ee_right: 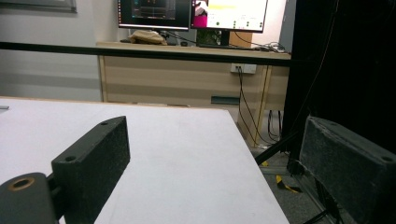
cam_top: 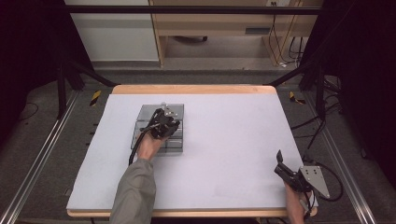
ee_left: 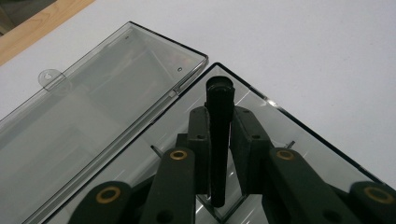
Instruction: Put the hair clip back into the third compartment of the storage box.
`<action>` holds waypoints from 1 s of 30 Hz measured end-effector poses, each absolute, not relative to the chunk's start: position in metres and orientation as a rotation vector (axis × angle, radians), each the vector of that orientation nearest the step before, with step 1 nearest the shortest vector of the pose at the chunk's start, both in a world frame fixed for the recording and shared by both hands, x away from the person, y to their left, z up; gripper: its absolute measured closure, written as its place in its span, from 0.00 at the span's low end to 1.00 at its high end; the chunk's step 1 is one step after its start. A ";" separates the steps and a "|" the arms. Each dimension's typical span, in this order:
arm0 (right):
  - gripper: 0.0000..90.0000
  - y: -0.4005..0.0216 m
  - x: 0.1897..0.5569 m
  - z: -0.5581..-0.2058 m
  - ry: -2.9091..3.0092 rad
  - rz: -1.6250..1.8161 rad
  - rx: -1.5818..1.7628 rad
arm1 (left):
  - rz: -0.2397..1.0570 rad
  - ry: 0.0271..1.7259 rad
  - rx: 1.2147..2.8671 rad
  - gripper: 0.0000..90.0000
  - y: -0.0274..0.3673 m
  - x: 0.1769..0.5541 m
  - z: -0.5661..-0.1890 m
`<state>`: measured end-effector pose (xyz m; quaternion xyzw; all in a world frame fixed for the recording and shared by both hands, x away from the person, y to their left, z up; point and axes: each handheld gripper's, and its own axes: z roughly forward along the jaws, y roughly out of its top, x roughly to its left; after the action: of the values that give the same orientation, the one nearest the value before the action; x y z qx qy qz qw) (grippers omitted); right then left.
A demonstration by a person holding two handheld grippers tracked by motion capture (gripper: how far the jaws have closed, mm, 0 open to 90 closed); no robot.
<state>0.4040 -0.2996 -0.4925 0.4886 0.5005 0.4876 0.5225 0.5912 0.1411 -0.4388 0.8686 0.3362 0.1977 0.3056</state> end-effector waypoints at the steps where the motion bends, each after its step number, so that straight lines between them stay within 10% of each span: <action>1: 0.09 -0.300 0.404 -0.492 1.199 1.168 1.170 | 0.521 0.893 2.301 0.86 0.141 0.592 -0.440; 30: 0.09 -0.300 0.404 -0.493 1.197 1.169 1.170 | 0.522 0.939 2.348 0.86 0.129 0.600 -0.448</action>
<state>0.4039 -0.2995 -0.4925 0.4886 0.4999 0.4881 0.5226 0.6004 0.1290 -0.4476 0.8740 0.3495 0.1942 0.2761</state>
